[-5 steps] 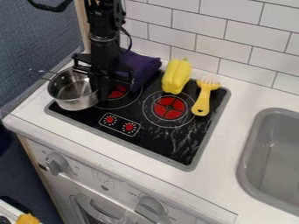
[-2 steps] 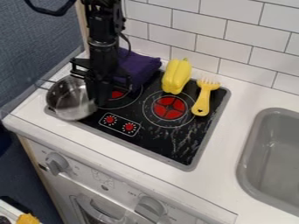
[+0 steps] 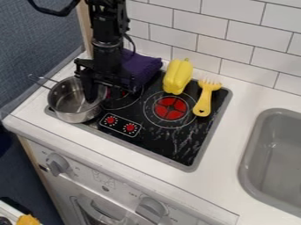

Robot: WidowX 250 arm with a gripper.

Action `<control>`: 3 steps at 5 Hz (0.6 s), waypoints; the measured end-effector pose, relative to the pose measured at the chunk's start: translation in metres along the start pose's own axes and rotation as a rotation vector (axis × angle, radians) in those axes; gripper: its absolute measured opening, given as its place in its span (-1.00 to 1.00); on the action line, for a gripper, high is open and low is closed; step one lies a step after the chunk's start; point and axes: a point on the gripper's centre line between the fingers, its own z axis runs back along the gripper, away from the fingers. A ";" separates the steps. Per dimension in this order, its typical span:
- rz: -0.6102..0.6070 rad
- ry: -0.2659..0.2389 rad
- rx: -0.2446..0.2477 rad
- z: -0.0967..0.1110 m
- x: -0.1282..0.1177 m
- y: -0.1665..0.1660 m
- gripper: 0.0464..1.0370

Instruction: Moved the pot to the bottom left of the burner

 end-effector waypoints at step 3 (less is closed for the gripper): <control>-0.264 -0.199 -0.123 0.047 -0.002 -0.025 0.94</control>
